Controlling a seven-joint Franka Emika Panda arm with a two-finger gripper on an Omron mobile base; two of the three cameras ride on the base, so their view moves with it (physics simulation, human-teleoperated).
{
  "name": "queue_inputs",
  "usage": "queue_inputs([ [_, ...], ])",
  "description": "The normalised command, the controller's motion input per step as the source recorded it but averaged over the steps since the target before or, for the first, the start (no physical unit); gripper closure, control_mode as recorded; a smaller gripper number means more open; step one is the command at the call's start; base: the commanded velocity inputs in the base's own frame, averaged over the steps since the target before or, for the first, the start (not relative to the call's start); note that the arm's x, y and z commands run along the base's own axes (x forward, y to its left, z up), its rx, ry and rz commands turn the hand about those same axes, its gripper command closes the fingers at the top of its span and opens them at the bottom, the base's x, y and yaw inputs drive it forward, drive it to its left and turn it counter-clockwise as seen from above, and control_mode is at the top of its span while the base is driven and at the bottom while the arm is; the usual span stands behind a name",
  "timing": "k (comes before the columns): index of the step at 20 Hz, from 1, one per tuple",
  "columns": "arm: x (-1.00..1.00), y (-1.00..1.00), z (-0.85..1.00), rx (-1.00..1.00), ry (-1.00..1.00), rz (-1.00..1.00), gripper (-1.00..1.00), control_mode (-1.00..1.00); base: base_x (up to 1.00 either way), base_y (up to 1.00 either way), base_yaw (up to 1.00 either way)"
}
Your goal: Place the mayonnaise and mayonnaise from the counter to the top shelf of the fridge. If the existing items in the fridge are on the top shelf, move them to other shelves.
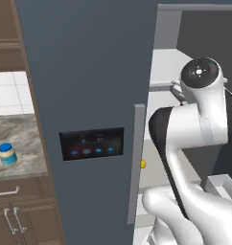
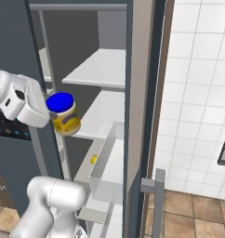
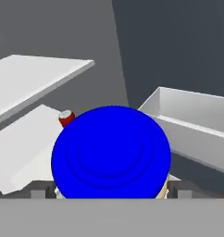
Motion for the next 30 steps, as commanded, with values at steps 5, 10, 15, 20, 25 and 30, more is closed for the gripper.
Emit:
queue_inputs([
  [5, 0.00, -0.16, 0.76, -0.14, -0.02, 0.41, 1.00, -1.00, 0.00, 0.00, 0.00],
  [10, 0.00, -0.27, 0.59, -0.11, -0.01, 0.51, 1.00, -1.00, 0.00, 0.00, 0.00],
  [15, 0.00, -0.05, 0.12, -0.05, -0.02, 0.28, 1.00, -1.00, 0.00, 0.00, 0.00],
  [20, 0.33, -0.02, 0.00, 0.00, 0.00, 0.01, 1.00, -1.00, 0.00, 0.00, 0.00],
  [25, 0.64, -0.08, 0.00, 0.00, 0.00, 0.03, 1.00, -1.00, 0.00, 0.00, 0.00],
  [30, 0.89, -0.20, 0.00, 0.00, 0.00, 0.07, 1.00, -1.00, 0.00, 0.00, 0.00],
])
